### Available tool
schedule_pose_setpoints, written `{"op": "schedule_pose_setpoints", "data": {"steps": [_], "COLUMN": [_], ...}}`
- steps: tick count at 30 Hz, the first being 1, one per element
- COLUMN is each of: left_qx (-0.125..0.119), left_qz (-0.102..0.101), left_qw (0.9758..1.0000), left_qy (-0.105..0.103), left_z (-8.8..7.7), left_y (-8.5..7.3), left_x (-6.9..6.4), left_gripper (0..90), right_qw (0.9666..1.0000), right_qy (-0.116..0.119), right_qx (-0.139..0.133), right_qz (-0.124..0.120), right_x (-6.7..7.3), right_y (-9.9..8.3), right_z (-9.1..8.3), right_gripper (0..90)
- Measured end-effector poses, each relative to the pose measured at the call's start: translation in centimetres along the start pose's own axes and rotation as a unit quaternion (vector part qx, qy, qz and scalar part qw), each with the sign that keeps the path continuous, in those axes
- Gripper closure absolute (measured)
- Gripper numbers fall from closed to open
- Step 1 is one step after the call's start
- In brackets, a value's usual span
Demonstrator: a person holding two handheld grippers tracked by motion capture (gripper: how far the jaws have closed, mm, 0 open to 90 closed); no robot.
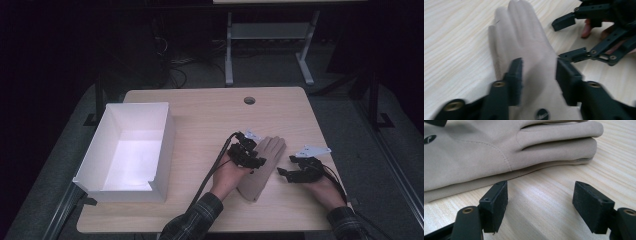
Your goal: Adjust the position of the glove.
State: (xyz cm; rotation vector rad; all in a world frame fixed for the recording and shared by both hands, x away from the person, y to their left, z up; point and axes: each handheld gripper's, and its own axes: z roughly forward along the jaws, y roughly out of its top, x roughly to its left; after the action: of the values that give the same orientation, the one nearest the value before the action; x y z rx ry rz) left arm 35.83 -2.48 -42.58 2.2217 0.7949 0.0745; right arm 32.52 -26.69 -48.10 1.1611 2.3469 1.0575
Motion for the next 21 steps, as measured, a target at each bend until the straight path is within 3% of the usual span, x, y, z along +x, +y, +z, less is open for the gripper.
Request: {"op": "schedule_pose_setpoints", "data": {"steps": [4,7,11,13,16,21], "left_qx": [-0.002,-0.008,-0.009,-0.009,-0.004,0.019], "left_qz": [0.0,0.008,0.033,0.041,0.04,0.04], "left_qw": [1.0,0.9999,0.999,0.9984,0.9982,0.9984], "left_qy": [0.001,-0.007,-0.027,-0.039,-0.045,-0.036], "left_z": [-0.1,-0.4,-0.8,-0.8,-0.5,0.1], "left_y": [-0.3,-0.9,-1.7,-2.1,-2.7,-3.8], "left_x": [-0.1,-0.8,-2.0,-2.5,-2.9,-2.4], "left_gripper": [48.4,58.3,83.7,89.5,89.6,89.5], "right_qw": [1.0,1.0,1.0,1.0,1.0,1.0], "right_qy": [-0.001,0.002,0.003,0.002,0.003,0.004], "right_qx": [0.0,-0.002,-0.002,-0.003,-0.005,-0.002], "right_qz": [0.0,0.001,-0.001,-0.001,-0.002,-0.005], "right_x": [0.0,0.1,0.1,0.1,0.1,0.1], "right_y": [0.0,0.0,0.0,0.0,-0.1,-0.1], "right_z": [0.0,-0.1,-0.1,0.0,0.0,0.0], "right_gripper": [28.5,31.5,31.3,30.7,29.6,27.2]}}
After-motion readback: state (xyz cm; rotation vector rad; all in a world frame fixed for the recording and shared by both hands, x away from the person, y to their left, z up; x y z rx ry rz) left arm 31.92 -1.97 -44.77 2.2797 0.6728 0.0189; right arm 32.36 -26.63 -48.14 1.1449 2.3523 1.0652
